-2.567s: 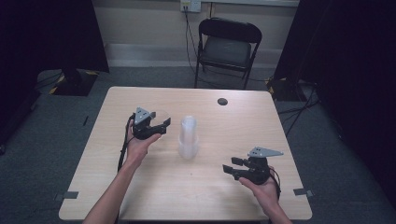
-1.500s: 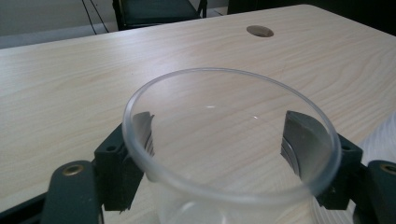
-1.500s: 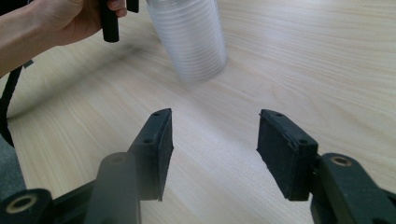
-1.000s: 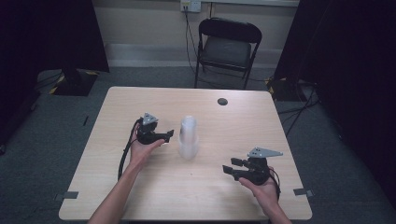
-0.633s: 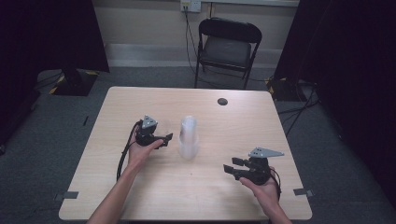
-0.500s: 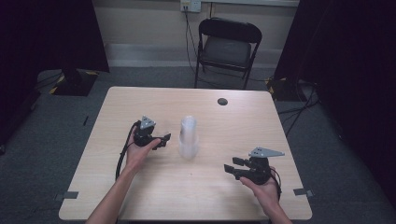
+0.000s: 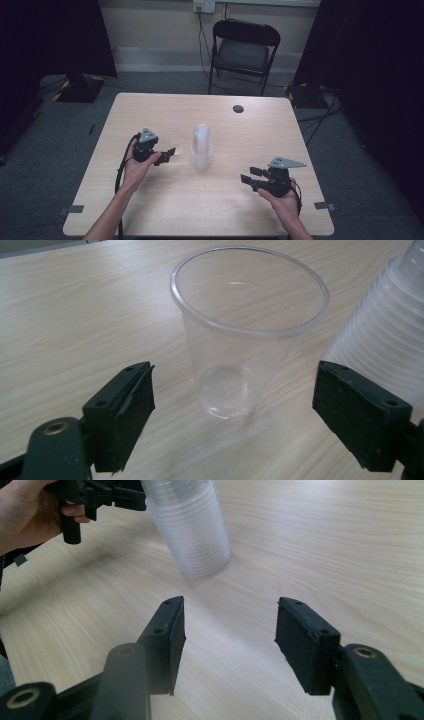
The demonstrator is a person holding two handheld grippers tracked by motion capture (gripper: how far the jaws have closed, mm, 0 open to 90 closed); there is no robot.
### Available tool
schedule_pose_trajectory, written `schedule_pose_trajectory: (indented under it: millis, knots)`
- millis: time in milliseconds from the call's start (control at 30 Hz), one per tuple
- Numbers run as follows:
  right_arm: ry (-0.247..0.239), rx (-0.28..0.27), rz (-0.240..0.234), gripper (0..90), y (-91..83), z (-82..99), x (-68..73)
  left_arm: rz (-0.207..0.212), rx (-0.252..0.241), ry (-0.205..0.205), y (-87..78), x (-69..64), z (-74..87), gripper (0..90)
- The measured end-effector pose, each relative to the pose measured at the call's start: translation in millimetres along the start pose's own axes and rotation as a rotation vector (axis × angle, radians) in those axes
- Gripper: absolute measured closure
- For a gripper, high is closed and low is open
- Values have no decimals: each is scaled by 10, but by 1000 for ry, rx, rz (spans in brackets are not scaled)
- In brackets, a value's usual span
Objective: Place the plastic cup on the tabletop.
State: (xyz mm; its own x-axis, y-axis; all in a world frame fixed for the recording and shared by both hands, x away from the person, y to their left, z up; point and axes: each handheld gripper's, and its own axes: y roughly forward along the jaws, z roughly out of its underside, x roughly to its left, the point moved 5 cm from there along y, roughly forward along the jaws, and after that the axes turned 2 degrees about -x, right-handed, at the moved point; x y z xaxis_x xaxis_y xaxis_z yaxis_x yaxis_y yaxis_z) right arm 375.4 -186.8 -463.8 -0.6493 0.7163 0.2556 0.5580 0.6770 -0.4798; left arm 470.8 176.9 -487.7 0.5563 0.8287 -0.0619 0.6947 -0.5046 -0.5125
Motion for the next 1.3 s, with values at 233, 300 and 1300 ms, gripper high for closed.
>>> schedule_pose_trajectory:
  millis: [233,300,1300]
  knots:
    - [11,-7,20,452,-17,-1,-63,-27,-6,-16,-195,-13,53,179]
    - [9,-11,24,453,-26,-5,-77,-34,3,-34,-241,-5,86,185]
    - [13,-3,81,448,-46,42,-190,7,16,-11,-868,-546,538,169]
